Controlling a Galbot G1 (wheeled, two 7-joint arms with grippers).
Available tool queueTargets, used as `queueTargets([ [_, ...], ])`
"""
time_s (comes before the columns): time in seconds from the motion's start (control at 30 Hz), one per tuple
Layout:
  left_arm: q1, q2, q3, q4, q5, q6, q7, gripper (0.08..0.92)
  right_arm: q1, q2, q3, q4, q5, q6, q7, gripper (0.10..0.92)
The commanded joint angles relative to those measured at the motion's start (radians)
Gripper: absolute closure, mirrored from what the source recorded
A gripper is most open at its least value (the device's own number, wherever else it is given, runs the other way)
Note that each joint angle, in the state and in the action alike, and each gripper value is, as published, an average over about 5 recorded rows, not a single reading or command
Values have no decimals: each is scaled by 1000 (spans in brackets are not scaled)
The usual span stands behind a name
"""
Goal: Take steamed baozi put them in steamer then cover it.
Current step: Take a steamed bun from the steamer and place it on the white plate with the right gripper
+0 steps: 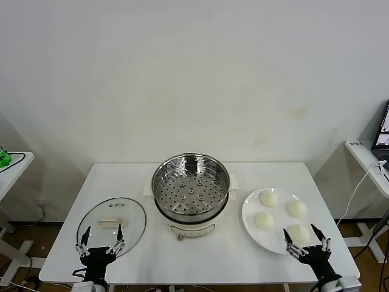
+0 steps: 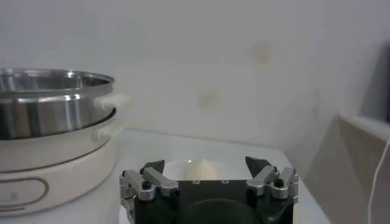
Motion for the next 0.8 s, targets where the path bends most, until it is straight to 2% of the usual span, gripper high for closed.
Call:
queueTargets([
  [0.03, 1, -2, 0, 1, 14, 0, -4, 177, 33, -52, 9, 9, -145, -70, -13, 203],
  [0.13, 15, -9, 3, -3, 22, -3, -3, 177, 61, -144, 45, -3, -239, -74, -92, 202],
  [0.27, 28, -21, 7, -11, 41, -8, -1, 177, 91, -300, 110, -51, -404, 13, -273, 203],
  [0.5, 45, -43, 12, -32, 73, -11, 2, 177, 245, -590, 43, -203, -500, 142, -464, 202],
  [0.63, 58, -48, 11, -36, 89, -17, 7, 177, 425, -722, -129, -301, -511, 197, -536, 203],
  [0.8, 69, -52, 14, -39, 111, -22, 11, 177, 860, -832, -587, -415, -452, 242, -611, 202],
])
